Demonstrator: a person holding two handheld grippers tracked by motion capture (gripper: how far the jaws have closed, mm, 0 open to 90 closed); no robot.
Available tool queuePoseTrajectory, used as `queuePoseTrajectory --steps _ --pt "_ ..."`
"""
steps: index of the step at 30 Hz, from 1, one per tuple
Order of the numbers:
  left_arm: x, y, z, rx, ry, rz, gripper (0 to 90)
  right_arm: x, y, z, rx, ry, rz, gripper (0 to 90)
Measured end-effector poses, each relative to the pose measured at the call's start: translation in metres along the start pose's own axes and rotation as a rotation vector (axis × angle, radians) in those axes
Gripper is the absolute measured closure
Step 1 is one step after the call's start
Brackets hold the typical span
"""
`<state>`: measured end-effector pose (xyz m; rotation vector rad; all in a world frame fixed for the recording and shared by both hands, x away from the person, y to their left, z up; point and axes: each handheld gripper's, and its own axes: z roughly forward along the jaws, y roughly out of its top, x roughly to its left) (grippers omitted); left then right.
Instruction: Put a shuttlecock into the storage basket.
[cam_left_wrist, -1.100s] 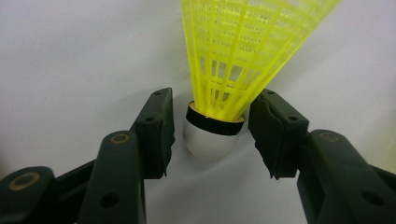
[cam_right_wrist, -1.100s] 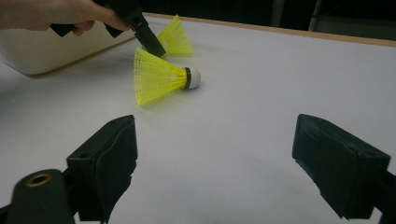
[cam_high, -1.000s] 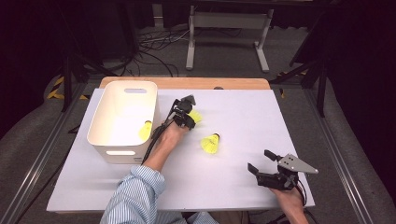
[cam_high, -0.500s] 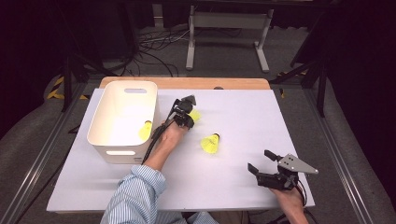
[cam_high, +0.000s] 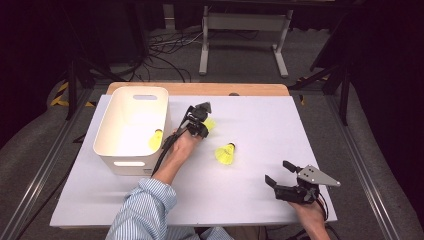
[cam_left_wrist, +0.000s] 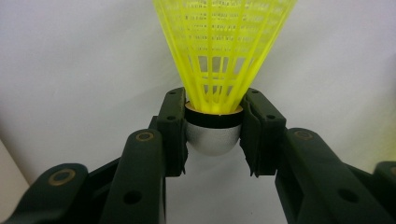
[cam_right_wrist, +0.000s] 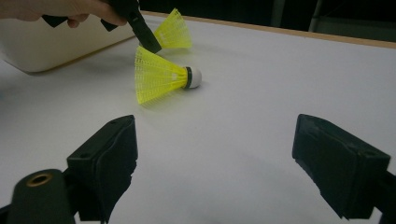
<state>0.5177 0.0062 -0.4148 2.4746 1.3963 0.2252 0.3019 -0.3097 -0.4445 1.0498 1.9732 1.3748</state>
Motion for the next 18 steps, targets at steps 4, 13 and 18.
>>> queuePoseTrajectory --steps 4,13,18 --pt "-0.003 -0.001 -0.006 -0.006 0.002 0.003 64.6 0.000 0.000 0.000 0.001 -0.001 -0.005 14.5" --pt "-0.004 -0.005 -0.023 -0.025 0.010 0.017 64.6 0.001 0.000 0.000 0.002 0.001 -0.005 14.5" --pt "-0.003 -0.006 -0.030 -0.032 0.009 0.012 64.6 0.001 0.000 0.000 0.002 0.000 -0.004 14.5"
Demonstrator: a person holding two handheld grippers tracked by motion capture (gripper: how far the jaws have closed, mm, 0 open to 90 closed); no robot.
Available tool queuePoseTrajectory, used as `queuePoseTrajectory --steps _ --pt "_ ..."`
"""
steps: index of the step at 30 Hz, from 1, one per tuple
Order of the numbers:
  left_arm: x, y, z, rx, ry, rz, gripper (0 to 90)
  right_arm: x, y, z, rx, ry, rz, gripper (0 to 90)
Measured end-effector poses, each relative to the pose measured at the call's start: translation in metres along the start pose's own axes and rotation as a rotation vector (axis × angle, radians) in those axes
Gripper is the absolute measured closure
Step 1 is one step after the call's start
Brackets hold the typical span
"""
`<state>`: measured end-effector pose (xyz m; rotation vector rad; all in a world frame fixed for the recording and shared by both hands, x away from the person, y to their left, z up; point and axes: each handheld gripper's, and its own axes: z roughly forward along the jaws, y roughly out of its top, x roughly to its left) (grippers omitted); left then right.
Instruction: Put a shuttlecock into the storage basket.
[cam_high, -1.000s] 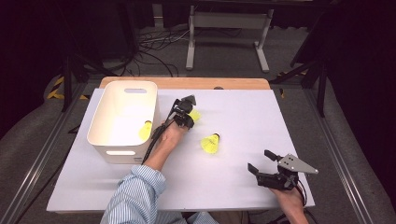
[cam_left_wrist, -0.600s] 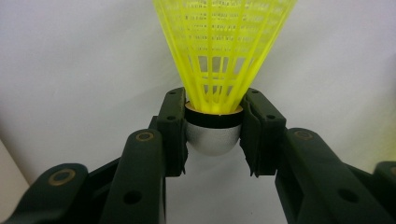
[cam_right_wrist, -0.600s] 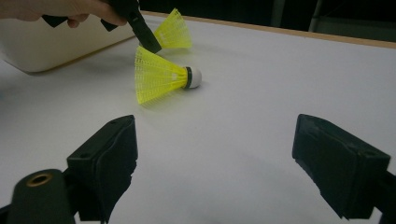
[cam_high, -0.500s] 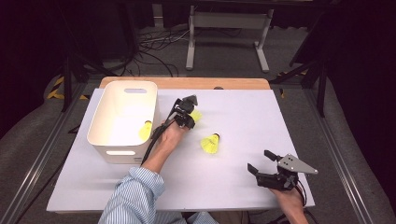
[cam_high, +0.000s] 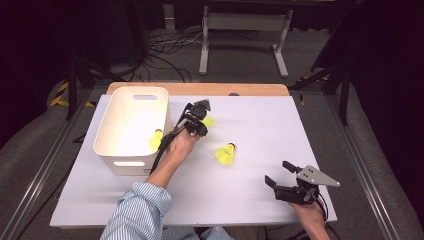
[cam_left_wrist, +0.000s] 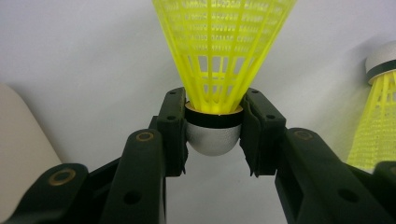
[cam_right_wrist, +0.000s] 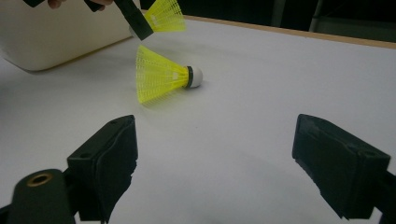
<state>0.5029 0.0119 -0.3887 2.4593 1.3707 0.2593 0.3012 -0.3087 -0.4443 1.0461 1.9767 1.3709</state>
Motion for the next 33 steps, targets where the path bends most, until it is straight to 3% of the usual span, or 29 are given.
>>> queuePoseTrajectory --steps 18,26,30,33 --pt "-0.010 0.004 -0.029 -0.030 -0.007 -0.003 64.6 0.000 0.000 -0.001 -0.001 0.001 -0.004 14.6" --pt "-0.007 0.001 -0.041 -0.031 -0.023 -0.009 64.6 0.001 0.000 0.001 0.005 0.001 0.004 14.6" --pt "-0.003 0.001 -0.049 -0.040 -0.069 -0.027 64.6 0.001 0.000 0.000 0.002 0.003 0.000 14.6" --pt "-0.003 0.000 -0.056 -0.048 -0.056 -0.012 64.6 0.001 0.000 0.000 0.002 0.002 0.001 14.6"
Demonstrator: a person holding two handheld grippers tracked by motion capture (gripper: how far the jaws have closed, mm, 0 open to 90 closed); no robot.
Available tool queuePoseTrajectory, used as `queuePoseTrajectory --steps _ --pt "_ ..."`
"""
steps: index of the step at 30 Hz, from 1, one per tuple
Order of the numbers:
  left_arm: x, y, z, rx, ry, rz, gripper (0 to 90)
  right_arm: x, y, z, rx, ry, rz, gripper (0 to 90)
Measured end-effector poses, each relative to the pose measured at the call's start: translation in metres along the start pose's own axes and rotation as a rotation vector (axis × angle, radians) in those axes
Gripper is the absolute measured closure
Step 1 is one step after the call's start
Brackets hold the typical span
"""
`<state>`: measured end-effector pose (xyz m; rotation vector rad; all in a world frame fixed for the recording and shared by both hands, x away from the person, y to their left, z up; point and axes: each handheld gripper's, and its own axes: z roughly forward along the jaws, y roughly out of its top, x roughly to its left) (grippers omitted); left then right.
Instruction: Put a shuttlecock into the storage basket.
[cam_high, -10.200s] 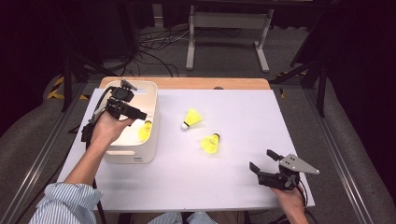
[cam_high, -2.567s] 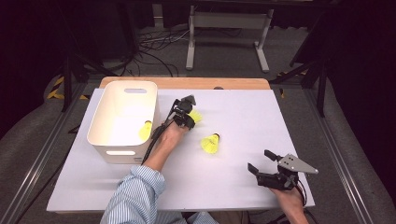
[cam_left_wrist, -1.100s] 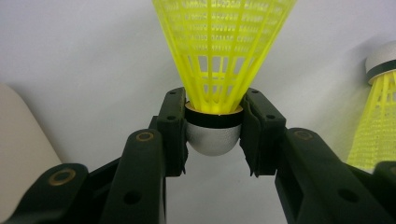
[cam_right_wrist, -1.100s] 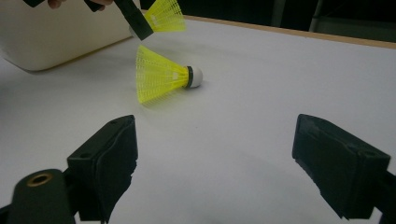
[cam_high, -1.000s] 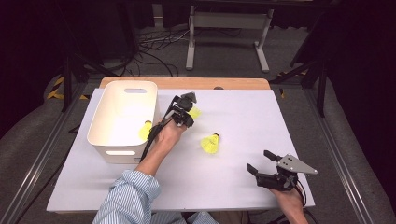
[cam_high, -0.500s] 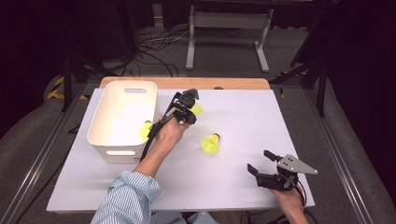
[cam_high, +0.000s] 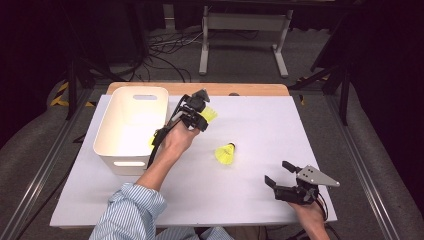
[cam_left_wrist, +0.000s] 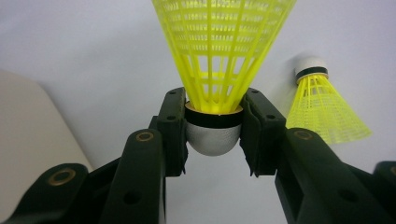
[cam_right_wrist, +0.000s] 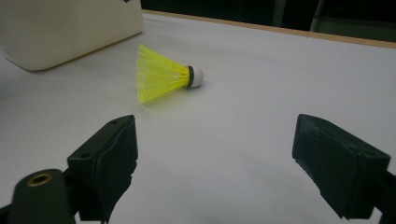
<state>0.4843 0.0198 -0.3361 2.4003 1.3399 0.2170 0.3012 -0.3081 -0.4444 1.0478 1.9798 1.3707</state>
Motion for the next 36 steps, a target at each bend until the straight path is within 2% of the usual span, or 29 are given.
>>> queuePoseTrajectory --steps 6,9,10,13,22,36 --pt "0.004 -0.002 -0.005 0.005 0.002 -0.003 64.6 0.000 0.000 0.000 0.002 -0.001 -0.003 14.6" --pt "0.005 -0.002 -0.005 0.012 -0.017 -0.013 64.6 0.000 0.000 0.000 0.001 -0.002 0.000 14.6" --pt "0.005 -0.001 -0.004 0.019 -0.006 -0.002 64.6 0.000 0.000 0.000 0.000 -0.003 -0.001 14.6" --pt "0.008 -0.002 -0.005 0.025 -0.011 -0.009 64.6 0.000 0.000 -0.001 -0.003 -0.004 -0.007 14.6" --pt "0.015 -0.003 -0.019 0.023 -0.001 -0.004 64.6 0.000 0.000 0.000 0.001 -0.001 -0.001 14.6" --pt "0.028 -0.007 -0.029 0.022 -0.025 -0.024 64.6 0.000 0.000 0.000 0.002 -0.002 -0.002 14.6"
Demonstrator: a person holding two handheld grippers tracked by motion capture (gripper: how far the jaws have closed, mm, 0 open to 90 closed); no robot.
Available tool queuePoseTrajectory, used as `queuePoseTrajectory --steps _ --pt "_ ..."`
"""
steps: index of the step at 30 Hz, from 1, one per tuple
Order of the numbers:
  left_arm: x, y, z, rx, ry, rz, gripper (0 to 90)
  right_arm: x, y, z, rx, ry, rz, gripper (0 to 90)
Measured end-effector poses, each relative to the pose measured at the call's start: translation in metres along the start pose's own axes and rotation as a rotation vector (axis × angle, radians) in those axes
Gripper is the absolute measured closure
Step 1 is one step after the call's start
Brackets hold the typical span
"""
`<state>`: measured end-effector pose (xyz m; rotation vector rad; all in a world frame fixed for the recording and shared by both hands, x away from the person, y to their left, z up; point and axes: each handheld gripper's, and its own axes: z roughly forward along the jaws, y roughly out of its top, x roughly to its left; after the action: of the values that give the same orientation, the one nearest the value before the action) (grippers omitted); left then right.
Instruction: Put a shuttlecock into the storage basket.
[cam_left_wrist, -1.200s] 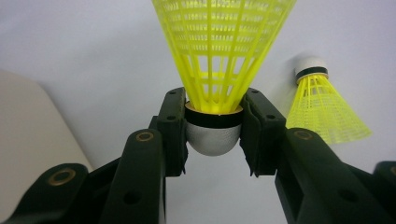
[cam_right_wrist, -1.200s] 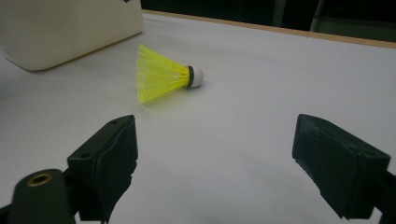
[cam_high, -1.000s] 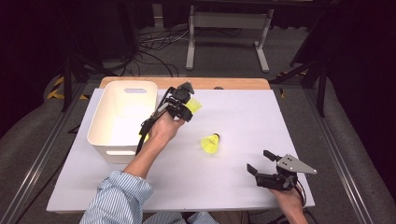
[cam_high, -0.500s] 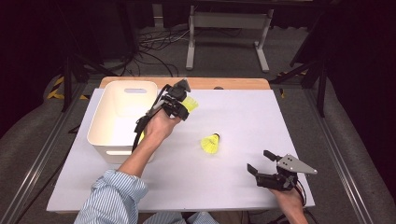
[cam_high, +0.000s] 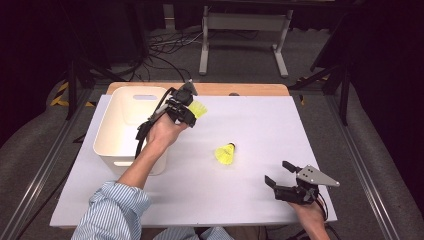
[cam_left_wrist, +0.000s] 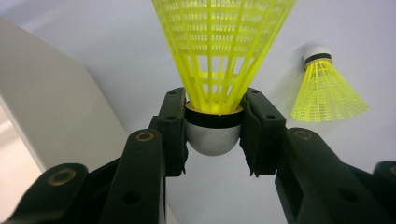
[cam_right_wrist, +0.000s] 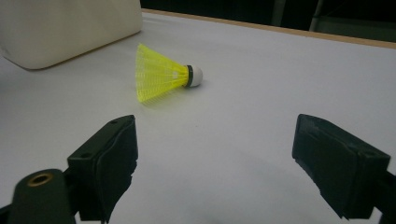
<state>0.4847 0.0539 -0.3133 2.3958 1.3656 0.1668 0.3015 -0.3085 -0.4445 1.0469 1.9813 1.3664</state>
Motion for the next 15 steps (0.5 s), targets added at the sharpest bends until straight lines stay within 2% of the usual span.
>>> queuePoseTrajectory --steps 4,6,9,15 --pt "0.003 -0.001 -0.003 0.001 -0.004 -0.009 64.6 0.000 0.000 0.000 0.000 0.000 -0.001 14.6" --pt "0.004 -0.001 -0.005 0.007 0.005 0.001 64.6 0.000 0.000 0.000 0.001 0.000 -0.002 14.6" --pt "0.008 -0.002 -0.008 0.002 -0.011 -0.005 64.6 0.000 0.000 0.000 0.002 0.000 -0.004 14.6" --pt "0.012 -0.004 -0.011 0.005 -0.013 -0.008 64.6 0.000 0.000 0.000 0.004 -0.002 -0.002 14.6"
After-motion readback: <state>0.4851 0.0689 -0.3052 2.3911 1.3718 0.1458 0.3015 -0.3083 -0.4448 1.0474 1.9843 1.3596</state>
